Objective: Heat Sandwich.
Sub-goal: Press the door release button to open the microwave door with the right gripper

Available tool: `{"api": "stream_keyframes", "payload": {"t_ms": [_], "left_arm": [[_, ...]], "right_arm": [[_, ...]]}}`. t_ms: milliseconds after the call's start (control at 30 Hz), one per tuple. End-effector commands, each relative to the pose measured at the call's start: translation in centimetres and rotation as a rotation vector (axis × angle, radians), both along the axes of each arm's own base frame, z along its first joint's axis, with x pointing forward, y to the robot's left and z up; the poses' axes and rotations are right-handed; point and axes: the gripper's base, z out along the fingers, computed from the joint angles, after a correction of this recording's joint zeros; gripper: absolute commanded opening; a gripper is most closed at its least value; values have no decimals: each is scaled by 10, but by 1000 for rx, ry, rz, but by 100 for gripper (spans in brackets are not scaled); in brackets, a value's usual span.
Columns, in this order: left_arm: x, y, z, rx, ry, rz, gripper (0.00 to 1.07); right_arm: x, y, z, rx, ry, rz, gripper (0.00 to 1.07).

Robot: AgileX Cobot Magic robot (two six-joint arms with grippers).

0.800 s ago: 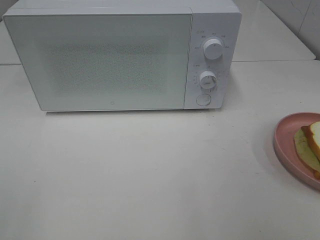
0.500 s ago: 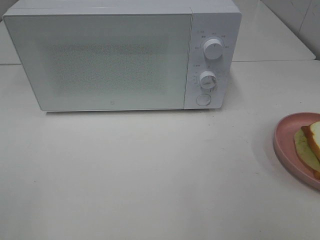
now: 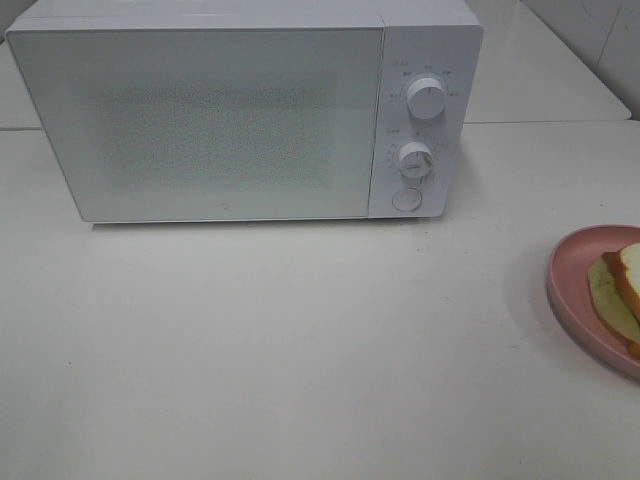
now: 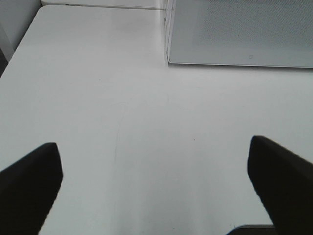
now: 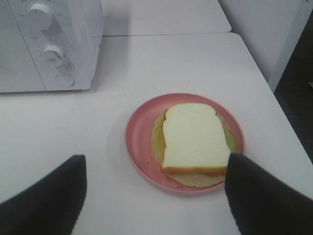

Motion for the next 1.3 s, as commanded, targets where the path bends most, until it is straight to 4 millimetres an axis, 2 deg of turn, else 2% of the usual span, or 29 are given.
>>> {"api": "stream_keyframes", "payload": {"t_ms": [33,567,833,1167,1300], "left_arm": [[-3,0,0,-8,-34,3,98],[-3,0,0,-8,-34,3,98],[-3,0,0,-8,-34,3,98],[-3,0,0,-8,-34,3,98],[-3,0,0,-8,-34,3,98]], "right_arm": [[8,0,9,8,-34,-8,75],[59,0,21,2,-49,5,75],[97,1,22,1,-50,13,75],[132,1,23,0,-103,24,75],[155,2,21,0,-143,32,75]]}}
